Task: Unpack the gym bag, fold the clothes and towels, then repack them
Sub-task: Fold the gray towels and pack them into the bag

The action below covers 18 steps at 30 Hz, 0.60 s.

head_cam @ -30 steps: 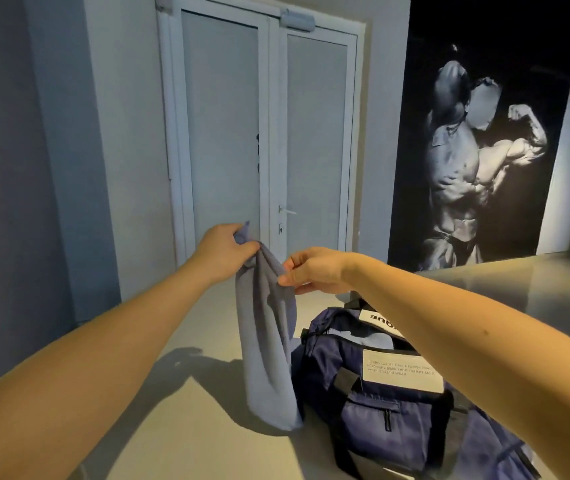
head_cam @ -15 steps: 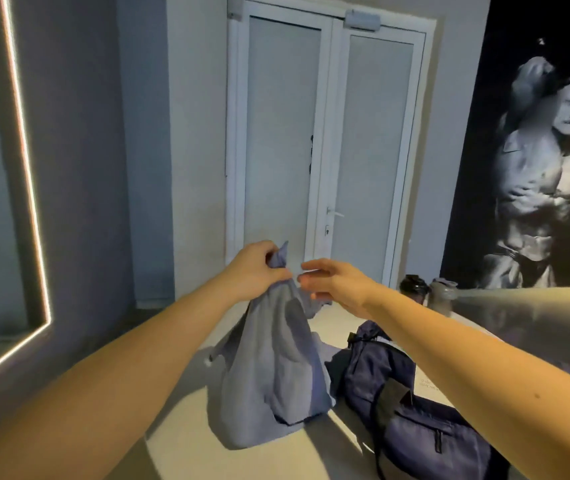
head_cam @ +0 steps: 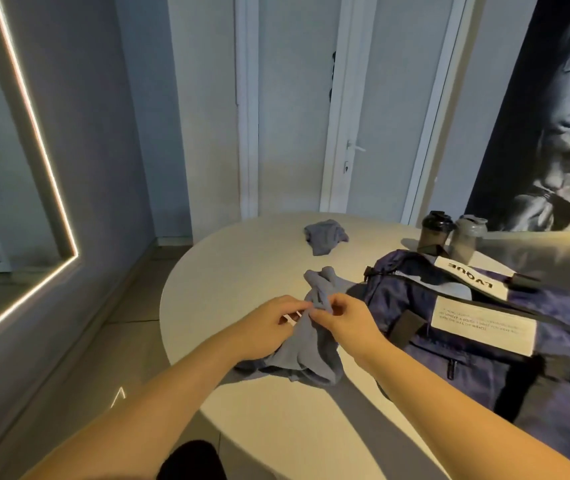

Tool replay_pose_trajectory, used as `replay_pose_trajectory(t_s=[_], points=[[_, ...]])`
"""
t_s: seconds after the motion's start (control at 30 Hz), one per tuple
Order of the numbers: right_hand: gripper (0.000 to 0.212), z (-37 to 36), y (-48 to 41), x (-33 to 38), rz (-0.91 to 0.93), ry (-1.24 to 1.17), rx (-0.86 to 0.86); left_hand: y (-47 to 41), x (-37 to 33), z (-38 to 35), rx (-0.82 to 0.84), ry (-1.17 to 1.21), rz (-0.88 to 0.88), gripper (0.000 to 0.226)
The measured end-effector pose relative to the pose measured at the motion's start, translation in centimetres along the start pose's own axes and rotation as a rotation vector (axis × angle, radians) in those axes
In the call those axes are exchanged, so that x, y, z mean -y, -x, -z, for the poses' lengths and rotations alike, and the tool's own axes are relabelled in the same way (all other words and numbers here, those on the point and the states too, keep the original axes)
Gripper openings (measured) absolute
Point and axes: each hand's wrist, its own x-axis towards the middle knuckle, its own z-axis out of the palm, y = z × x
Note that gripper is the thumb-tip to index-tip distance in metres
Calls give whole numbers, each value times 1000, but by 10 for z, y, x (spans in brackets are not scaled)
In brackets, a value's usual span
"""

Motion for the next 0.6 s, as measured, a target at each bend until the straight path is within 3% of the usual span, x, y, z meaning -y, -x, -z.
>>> replay_pose_trajectory(t_s=[0.13,0.23,0.4,0.6], points=[[10,3,1,-20,-16,-41,22,13,5,-9,-102,200,42,30],[18,4,8,-27,-37,-152,97,22,-1,-18,-77,359,65,34],[30,7,28,-29,-75,-410,192,27,0,-28,-12,267,98,13],[33,14,64,-42,-60,-419,136,34,4,-39,-91,108,62,10]])
